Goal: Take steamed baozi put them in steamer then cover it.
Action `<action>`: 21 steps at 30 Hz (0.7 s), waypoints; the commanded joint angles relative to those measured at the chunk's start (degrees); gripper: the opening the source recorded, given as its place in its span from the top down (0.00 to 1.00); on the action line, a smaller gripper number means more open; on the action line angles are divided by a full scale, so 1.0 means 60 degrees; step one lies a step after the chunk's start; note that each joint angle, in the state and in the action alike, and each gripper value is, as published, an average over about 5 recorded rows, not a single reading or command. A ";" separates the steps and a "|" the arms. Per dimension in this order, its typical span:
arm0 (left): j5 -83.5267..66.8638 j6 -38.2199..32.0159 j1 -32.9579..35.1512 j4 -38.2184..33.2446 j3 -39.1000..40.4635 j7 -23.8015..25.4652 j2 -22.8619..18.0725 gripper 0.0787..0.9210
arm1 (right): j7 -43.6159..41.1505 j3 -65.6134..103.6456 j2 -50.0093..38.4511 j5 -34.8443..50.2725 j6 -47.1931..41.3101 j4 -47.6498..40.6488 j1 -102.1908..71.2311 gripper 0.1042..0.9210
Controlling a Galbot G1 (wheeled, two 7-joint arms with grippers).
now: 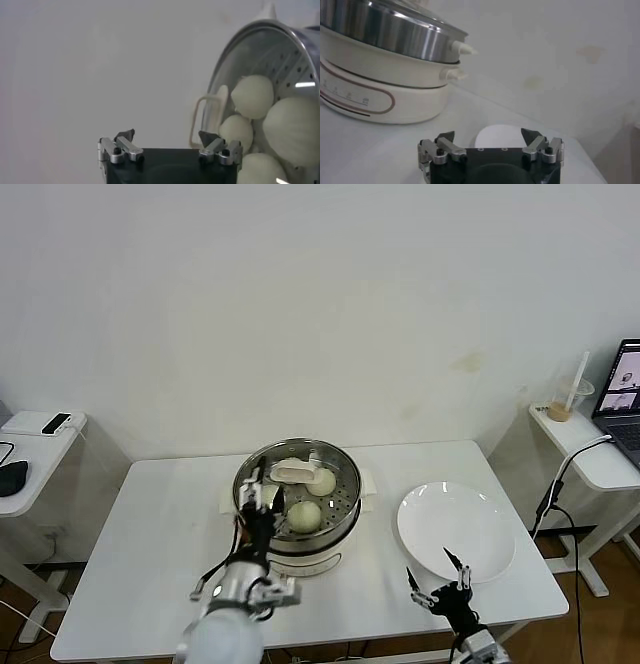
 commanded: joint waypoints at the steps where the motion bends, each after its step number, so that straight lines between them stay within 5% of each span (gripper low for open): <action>1: -0.9382 -0.4888 0.3593 -0.0808 -0.3191 -0.3612 0.0000 0.12 | 0.0024 0.0069 -0.0491 0.0638 0.0039 0.0133 -0.0219 0.12; 4: -1.0801 -0.5975 0.3942 -0.0429 -0.4155 -0.3609 -0.0445 0.12 | 0.0012 -0.0012 -0.0454 0.0708 -0.0041 0.0130 -0.0151 0.12; 10: -1.3534 -0.4446 0.4733 -0.0731 -0.4439 -0.3890 -0.0462 0.12 | -0.0029 -0.0041 -0.0395 0.0902 -0.0142 0.0138 -0.0087 0.12; 21: -1.3622 -0.5022 0.5723 -0.0150 -0.4385 -0.3008 -0.0913 0.12 | -0.0136 0.0248 -0.0618 0.1665 -0.0537 0.0655 -0.0538 0.12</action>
